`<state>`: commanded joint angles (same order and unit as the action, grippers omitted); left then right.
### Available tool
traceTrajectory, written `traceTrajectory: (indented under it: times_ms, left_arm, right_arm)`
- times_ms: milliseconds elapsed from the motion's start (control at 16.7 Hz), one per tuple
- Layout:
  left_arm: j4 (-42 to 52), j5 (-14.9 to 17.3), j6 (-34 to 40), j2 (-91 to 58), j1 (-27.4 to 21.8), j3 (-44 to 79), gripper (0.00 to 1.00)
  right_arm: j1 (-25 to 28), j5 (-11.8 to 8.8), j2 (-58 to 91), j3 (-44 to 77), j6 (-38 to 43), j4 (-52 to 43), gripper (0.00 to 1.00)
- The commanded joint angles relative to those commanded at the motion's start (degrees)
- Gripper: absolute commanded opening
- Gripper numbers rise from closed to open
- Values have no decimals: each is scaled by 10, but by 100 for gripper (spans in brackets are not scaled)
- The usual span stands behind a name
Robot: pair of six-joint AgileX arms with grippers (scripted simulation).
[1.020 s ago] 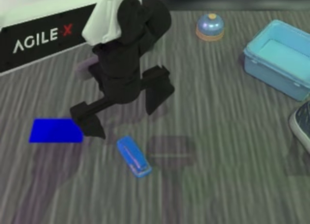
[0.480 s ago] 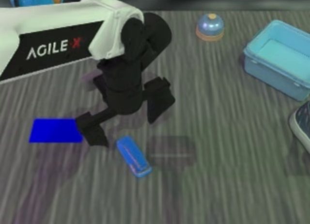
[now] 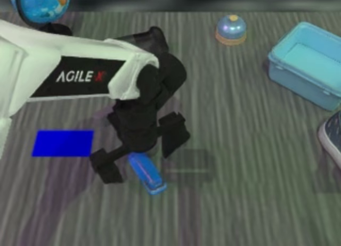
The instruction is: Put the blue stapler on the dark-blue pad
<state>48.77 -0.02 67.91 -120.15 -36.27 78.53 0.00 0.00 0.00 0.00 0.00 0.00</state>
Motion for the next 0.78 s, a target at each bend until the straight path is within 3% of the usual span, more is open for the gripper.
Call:
traceTrajectory:
  times_ms: [120, 780]
  left_arm:
    - [0, 0, 0, 0, 0, 0, 100]
    - [0, 0, 0, 0, 0, 0, 17]
  right_arm:
    - [0, 0, 0, 0, 0, 0, 100]
    - [0, 0, 0, 0, 0, 0, 100]
